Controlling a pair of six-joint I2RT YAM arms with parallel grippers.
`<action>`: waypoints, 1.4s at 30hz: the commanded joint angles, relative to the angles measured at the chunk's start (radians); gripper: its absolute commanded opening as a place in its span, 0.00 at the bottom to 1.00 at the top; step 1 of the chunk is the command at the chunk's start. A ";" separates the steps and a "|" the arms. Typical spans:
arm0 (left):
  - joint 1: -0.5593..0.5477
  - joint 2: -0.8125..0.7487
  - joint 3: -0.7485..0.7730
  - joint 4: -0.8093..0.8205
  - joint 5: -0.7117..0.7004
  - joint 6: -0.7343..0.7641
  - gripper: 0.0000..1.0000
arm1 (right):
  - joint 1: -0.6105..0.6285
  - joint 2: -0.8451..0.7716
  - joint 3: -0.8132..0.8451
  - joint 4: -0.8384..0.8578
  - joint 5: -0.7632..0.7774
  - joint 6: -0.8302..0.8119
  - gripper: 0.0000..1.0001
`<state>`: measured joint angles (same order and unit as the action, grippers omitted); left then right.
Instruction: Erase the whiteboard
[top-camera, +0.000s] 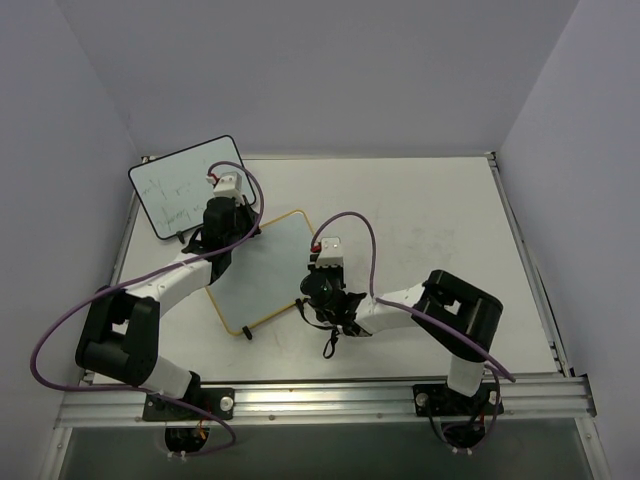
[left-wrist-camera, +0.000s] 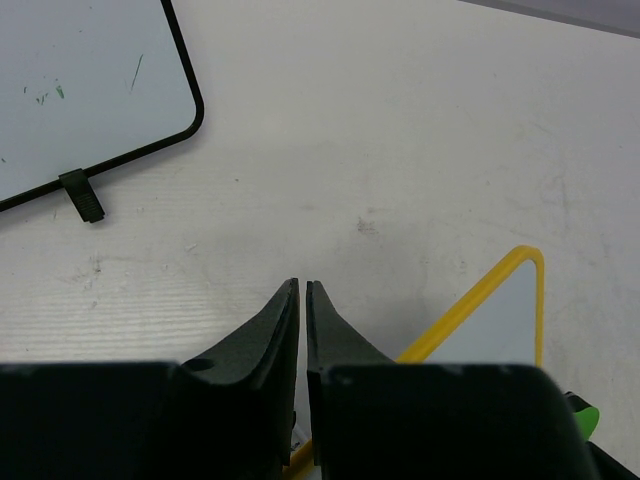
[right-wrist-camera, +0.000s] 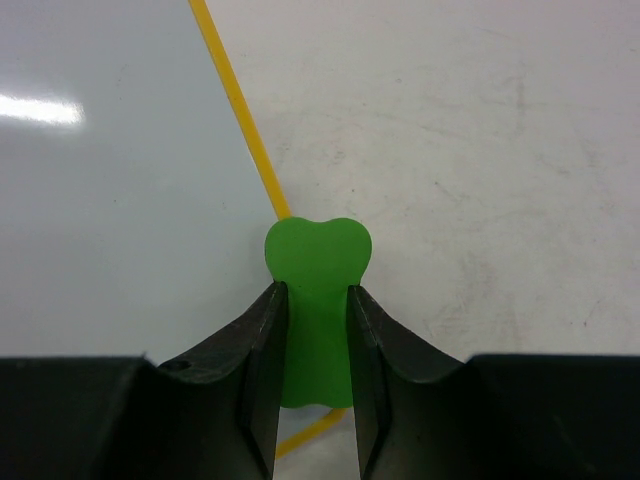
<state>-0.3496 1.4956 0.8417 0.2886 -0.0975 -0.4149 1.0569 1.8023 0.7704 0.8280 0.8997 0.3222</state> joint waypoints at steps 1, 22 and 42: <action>-0.002 -0.001 -0.032 -0.052 0.035 -0.007 0.15 | 0.023 -0.032 -0.019 -0.030 0.030 0.043 0.00; 0.001 -0.001 -0.033 -0.051 0.038 -0.005 0.15 | 0.167 0.144 0.187 0.000 -0.033 -0.043 0.00; 0.003 0.003 -0.038 -0.045 0.039 -0.010 0.15 | 0.259 0.229 0.239 -0.023 -0.024 -0.032 0.00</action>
<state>-0.3439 1.4956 0.8322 0.3058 -0.0929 -0.4141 1.3548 2.0270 1.0496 0.8455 0.8822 0.2680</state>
